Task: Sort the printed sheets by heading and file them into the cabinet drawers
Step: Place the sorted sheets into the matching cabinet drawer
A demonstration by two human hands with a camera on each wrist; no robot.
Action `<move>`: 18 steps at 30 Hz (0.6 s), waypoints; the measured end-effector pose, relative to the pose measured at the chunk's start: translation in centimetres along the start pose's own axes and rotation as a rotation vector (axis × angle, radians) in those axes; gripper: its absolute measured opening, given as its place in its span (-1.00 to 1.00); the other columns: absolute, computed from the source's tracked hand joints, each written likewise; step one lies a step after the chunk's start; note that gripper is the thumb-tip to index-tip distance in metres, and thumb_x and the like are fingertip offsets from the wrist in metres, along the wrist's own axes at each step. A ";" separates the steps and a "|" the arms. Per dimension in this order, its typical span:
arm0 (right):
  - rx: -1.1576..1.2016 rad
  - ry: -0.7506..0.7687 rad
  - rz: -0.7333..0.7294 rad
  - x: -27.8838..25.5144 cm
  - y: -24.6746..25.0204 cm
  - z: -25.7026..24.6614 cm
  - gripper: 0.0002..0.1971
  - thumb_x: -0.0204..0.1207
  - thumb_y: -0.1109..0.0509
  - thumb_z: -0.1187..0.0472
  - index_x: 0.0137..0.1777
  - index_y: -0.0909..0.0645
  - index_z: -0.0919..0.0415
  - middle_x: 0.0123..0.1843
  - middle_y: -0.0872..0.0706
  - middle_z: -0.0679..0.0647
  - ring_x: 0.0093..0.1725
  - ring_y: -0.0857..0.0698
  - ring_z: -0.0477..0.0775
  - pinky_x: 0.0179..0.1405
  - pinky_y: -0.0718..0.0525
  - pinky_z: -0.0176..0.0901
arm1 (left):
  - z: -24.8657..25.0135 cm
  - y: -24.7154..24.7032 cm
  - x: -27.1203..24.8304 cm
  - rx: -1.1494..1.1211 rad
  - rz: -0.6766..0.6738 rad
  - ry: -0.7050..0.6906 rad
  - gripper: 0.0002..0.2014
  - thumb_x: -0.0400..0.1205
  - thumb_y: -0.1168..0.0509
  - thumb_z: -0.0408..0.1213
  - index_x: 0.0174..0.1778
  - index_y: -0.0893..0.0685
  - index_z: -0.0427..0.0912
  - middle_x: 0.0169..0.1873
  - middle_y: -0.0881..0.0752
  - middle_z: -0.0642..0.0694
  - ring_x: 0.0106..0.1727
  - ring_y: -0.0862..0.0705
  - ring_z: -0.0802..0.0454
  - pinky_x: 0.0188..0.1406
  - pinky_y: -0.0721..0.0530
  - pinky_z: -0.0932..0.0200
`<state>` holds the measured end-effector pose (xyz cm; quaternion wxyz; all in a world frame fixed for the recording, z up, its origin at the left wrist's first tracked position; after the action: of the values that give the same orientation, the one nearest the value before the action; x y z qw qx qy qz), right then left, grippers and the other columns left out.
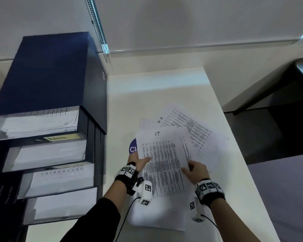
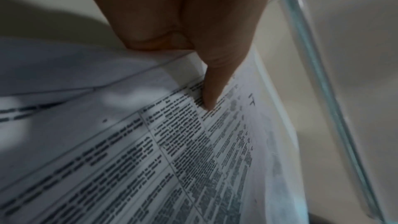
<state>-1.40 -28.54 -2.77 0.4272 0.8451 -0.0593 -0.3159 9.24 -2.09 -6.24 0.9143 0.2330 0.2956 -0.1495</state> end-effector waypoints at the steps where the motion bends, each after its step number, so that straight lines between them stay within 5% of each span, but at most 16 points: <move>1: 0.017 0.011 0.025 0.0 0.6 -0.2 -0.56 0.41 -0.56 -0.07 0.17 -0.66 0.17 0.00 -0.69 0.08 -0.02 -0.69 0.06 0.06 -0.68 -0.12 | 2.0 0.4 -0.9 0.015 -0.005 -0.052 -0.37 0.47 -0.54 0.00 0.32 -0.62 -0.38 0.17 -0.74 -0.31 0.23 -0.69 -0.28 0.09 -0.71 -0.02; 4: 0.302 0.054 0.122 0.5 4.4 -1.5 -0.02 0.18 -0.68 -0.17 0.56 -0.33 0.11 0.27 -0.50 0.03 0.22 -0.56 0.03 0.30 -0.61 0.04 | 8.1 2.2 -3.5 -0.069 -0.059 -0.225 -0.71 0.53 -0.52 -0.13 -0.02 -0.70 -0.28 -0.17 -0.80 -0.09 -0.10 -0.79 -0.02 -0.22 -0.67 0.31; 6: 0.567 0.101 0.081 0.8 7.3 -3.7 0.12 0.14 -0.72 -0.09 0.66 -0.17 0.03 0.39 -0.48 -0.02 0.37 -0.51 0.04 0.42 -0.51 0.08 | 12.0 4.1 -5.7 -0.160 -0.101 -0.307 -0.86 0.56 -0.50 -0.28 -0.02 -0.70 -0.16 -0.11 -0.82 -0.02 -0.20 -0.77 0.28 -0.23 -0.65 0.44; 9: 0.767 0.230 0.040 0.4 11.5 -7.9 0.11 0.17 -0.72 0.00 0.66 -0.12 -0.12 0.56 -0.43 0.05 0.51 -0.44 0.07 0.49 -0.43 0.10 | 17.2 7.3 -9.1 -0.265 -0.156 -0.428 -0.87 0.56 -0.46 -0.41 -0.03 -0.69 -0.17 -0.09 -0.83 -0.01 -0.08 -0.81 0.20 -0.10 -0.71 0.36; 11: 0.785 0.304 0.187 -0.6 15.1 -9.9 0.16 0.13 -0.74 -0.04 0.67 -0.08 -0.15 0.63 -0.31 0.03 0.54 -0.37 0.01 0.50 -0.36 0.02 | 19.6 9.1 -11.2 -0.317 -0.176 -0.495 -0.81 0.55 -0.44 -0.48 0.06 -0.71 -0.25 -0.05 -0.85 -0.06 0.01 -0.82 0.06 0.01 -0.74 0.24; 13: 0.835 0.364 0.252 -2.0 18.0 -11.4 0.09 0.09 -0.76 -0.05 0.61 -0.25 -0.05 0.57 -0.46 -0.01 0.50 -0.48 -0.03 0.49 -0.40 0.03 | 21.1 10.7 -12.7 -0.358 -0.167 -0.556 -0.79 0.55 -0.39 -0.58 0.06 -0.70 -0.30 -0.10 -0.85 -0.02 -0.04 -0.82 0.09 -0.05 -0.73 0.27; 15: 0.892 0.419 0.151 -3.6 19.0 -13.1 -0.25 0.10 -0.77 0.01 0.33 -0.59 0.07 0.27 -0.75 0.07 0.28 -0.72 0.09 0.39 -0.57 0.22 | 22.4 11.9 -14.1 -0.369 -0.152 -0.618 -0.77 0.55 -0.38 -0.61 0.09 -0.70 -0.35 -0.09 -0.85 -0.01 -0.03 -0.82 0.10 -0.06 -0.72 0.29; 18: 0.918 0.468 0.040 -5.9 18.5 -15.1 -0.44 0.16 -0.75 0.04 0.16 -0.72 0.16 0.12 -0.82 0.15 0.18 -0.78 0.19 0.31 -0.62 0.26 | 23.4 13.3 -15.5 -0.413 -0.060 -0.686 -0.71 0.54 -0.44 -0.49 0.19 -0.69 -0.37 0.05 -0.83 -0.13 0.11 -0.80 -0.04 0.08 -0.73 0.12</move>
<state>5.85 -27.65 20.73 0.0202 0.9923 -0.1107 -0.0516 13.64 -0.73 24.49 0.9827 -0.0279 0.0039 -0.1829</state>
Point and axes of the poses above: each hand's wrist, its own x-axis towards the middle knuckle, its own y-axis out of the back of the hand, z = x × y, the point moved 8 cm from there along x, towards the middle knuckle
